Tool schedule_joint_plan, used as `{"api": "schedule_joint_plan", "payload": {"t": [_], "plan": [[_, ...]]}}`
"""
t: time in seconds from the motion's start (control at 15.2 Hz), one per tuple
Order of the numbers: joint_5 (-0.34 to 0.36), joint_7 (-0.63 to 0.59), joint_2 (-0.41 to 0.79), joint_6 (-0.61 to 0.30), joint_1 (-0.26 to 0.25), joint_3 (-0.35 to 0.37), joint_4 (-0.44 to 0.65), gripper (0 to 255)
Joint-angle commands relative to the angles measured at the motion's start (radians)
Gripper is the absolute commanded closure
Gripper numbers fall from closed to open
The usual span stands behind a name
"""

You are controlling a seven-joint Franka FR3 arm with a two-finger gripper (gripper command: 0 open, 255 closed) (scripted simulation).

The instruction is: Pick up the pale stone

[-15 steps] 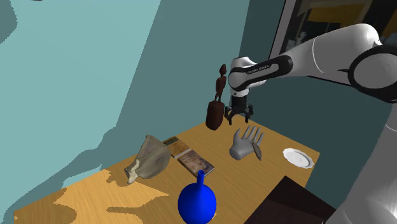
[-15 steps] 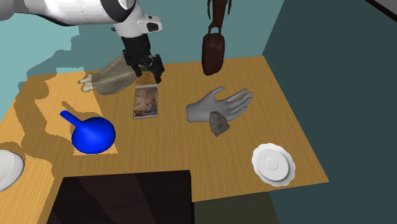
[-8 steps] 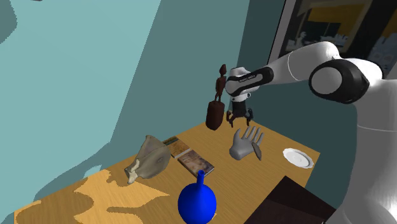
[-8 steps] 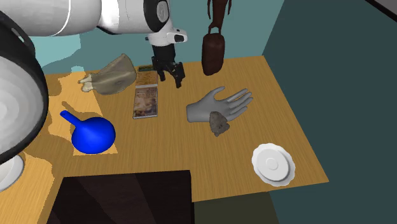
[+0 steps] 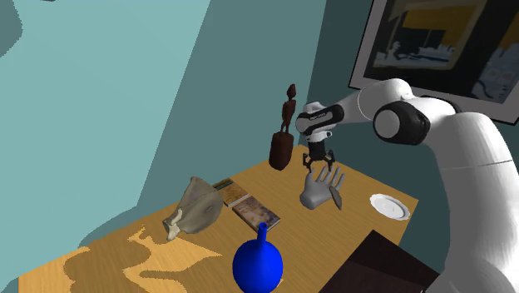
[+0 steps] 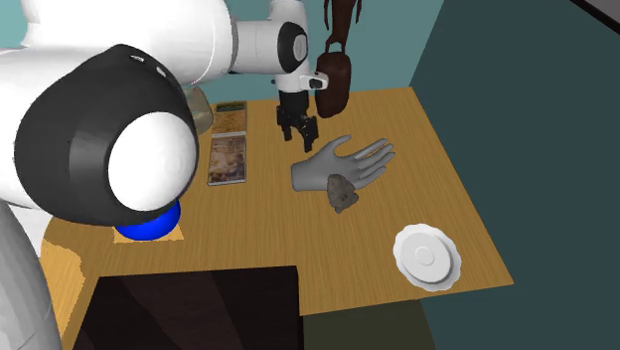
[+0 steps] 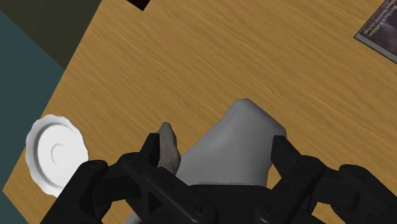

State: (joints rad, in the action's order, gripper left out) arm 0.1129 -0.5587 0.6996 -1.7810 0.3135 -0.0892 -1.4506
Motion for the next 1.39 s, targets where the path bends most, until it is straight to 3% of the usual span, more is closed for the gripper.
{"api": "schedule_joint_plan", "payload": {"t": [0.0, 0.4, 0.66, 1.32], "plan": [[-0.004, -0.02, 0.07, 0.028, 0.015, -0.015, 0.073, 0], [-0.021, -0.066, 0.296, 0.131, 0.08, -0.059, 0.334, 0], [-0.034, -0.095, 0.474, 0.233, 0.138, -0.086, 0.57, 0], [-0.039, -0.104, 0.564, 0.206, 0.146, -0.081, 0.633, 0]]}}
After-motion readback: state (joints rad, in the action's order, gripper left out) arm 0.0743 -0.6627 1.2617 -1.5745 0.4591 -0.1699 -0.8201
